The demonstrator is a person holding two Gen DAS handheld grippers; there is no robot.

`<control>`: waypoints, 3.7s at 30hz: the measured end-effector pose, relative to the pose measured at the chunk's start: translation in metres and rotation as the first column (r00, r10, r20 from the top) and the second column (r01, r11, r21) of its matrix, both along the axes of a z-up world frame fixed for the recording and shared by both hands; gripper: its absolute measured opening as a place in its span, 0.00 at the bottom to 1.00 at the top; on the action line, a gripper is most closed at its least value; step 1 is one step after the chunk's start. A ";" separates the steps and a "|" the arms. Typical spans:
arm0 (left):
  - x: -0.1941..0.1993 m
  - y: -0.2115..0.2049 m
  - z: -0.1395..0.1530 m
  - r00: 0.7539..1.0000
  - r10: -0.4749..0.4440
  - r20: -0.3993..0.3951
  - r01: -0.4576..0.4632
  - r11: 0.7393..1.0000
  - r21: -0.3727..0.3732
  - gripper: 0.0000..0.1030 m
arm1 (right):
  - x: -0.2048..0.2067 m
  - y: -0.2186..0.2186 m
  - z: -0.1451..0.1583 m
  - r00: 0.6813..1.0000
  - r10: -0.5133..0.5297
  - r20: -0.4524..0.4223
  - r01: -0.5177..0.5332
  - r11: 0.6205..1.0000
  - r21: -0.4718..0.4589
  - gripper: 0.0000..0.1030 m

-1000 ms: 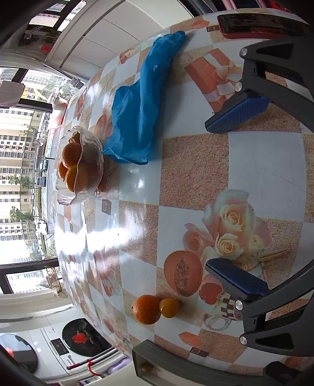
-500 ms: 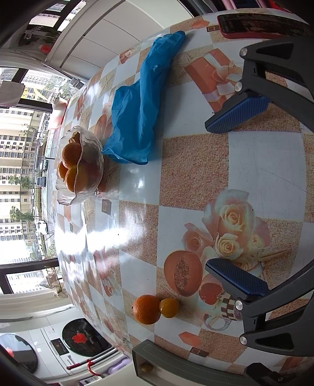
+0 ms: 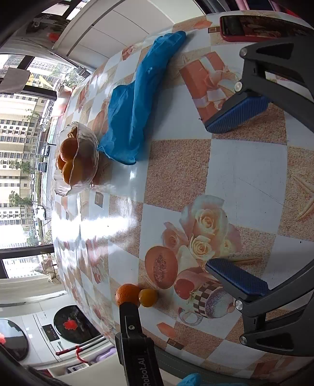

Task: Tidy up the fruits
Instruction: 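Close the left tool around a mandarin orange on the table, then grasp the small mandarin with the right tool while the left tool holds the large mandarin, then hold both mandarins raised above the table in the closed tools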

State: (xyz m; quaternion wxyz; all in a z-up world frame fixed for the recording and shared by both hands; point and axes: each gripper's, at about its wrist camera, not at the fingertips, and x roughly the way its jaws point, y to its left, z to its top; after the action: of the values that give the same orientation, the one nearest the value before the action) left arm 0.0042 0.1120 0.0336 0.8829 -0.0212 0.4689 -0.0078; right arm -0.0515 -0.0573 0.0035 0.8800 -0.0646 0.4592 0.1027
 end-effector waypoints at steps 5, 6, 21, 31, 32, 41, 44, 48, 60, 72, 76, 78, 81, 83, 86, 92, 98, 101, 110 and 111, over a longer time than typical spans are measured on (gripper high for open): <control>0.021 -0.003 -0.014 0.998 0.003 -0.069 -0.006 0.999 -0.041 0.74 | 0.000 0.000 0.000 1.000 0.000 0.000 0.000 1.000 0.000 1.00; 0.023 -0.004 -0.016 0.997 0.004 -0.077 -0.007 0.999 -0.042 0.74 | 0.000 0.000 0.000 1.000 0.000 0.000 0.000 1.000 0.000 1.00; 0.027 -0.011 -0.023 0.997 -0.012 -0.080 0.011 1.000 -0.023 0.38 | 0.000 0.000 0.000 1.000 0.000 0.000 0.000 1.000 0.000 1.00; -0.014 0.015 -0.014 0.998 0.061 -0.015 -0.061 0.998 -0.032 0.38 | 0.000 -0.001 0.000 1.000 0.000 0.000 0.000 1.000 0.000 1.00; -0.022 0.016 -0.013 0.998 0.062 -0.006 -0.063 0.998 -0.029 0.38 | 0.000 -0.001 0.000 1.000 0.000 0.000 0.000 1.000 0.000 1.00; -0.091 0.010 -0.016 0.995 0.084 0.044 -0.086 0.996 0.038 0.38 | 0.000 -0.001 0.000 1.000 0.001 0.000 -0.001 1.000 0.000 1.00; -0.106 0.009 -0.029 0.996 0.090 0.021 -0.091 0.994 0.055 0.38 | 0.000 -0.001 0.000 1.000 0.001 0.000 -0.001 1.000 0.000 1.00; -0.117 0.004 -0.029 0.996 0.076 0.043 -0.080 0.993 0.087 0.39 | 0.000 0.000 0.000 1.000 0.000 0.000 0.000 1.000 0.000 1.00; -0.137 0.003 -0.031 0.996 0.062 0.061 -0.068 0.994 0.090 0.39 | -0.020 -0.001 0.010 1.000 0.004 -0.008 -0.003 0.993 0.118 1.00; -0.147 0.007 -0.032 0.995 0.069 0.078 -0.075 0.994 0.075 0.39 | -0.038 0.060 0.014 0.978 0.207 -0.014 -0.201 0.963 0.179 0.81; -0.150 0.008 -0.032 0.994 0.075 0.075 -0.080 0.994 0.069 0.39 | -0.042 0.069 0.015 0.969 0.246 -0.019 -0.237 0.949 0.206 0.81; -0.153 0.009 -0.032 0.994 0.079 0.079 -0.085 0.994 0.069 0.39 | -0.046 0.074 0.016 0.962 0.272 -0.025 -0.260 0.940 0.219 0.81; -0.158 0.009 -0.033 0.993 0.081 0.082 -0.087 0.994 0.072 0.39 | -0.048 0.087 0.015 0.952 0.302 -0.045 -0.287 0.934 0.214 0.80; -0.160 0.010 -0.033 0.993 0.080 0.082 -0.086 0.994 0.069 0.39 | -0.047 0.095 0.010 0.948 0.312 -0.064 -0.293 0.933 0.206 0.73; -0.160 0.012 -0.033 0.994 0.077 0.078 -0.082 0.995 0.065 0.39 | -0.042 0.103 0.010 0.951 0.302 -0.062 -0.285 0.939 0.192 0.42; -0.157 0.011 -0.032 0.995 0.067 0.071 -0.072 0.995 0.067 0.39 | -0.045 0.090 0.010 0.959 0.272 -0.075 -0.251 0.944 0.213 0.21; -0.154 0.009 -0.018 0.992 0.052 0.115 -0.059 0.996 0.061 0.63 | -0.056 0.033 0.012 0.985 0.168 -0.049 -0.156 0.969 0.191 0.22; -0.147 0.005 -0.012 0.990 0.038 0.135 -0.050 0.995 0.082 0.69 | -0.059 0.021 0.012 0.988 0.151 -0.038 -0.141 0.972 0.186 0.22; -0.134 -0.002 -0.032 0.997 0.044 0.062 -0.051 0.992 0.111 0.69 | -0.066 0.020 0.010 0.987 0.161 -0.011 -0.157 0.973 0.168 0.24; -0.134 -0.002 -0.032 0.997 0.047 0.062 -0.054 0.993 0.108 0.69 | -0.065 0.021 0.010 0.987 0.162 -0.010 -0.158 0.974 0.163 0.25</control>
State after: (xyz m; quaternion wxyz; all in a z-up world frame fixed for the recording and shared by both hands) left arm -0.1299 0.1104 0.0012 0.8962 0.0154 0.4415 0.0397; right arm -0.1167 -0.0360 0.0138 0.8657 -0.0286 0.4530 0.2108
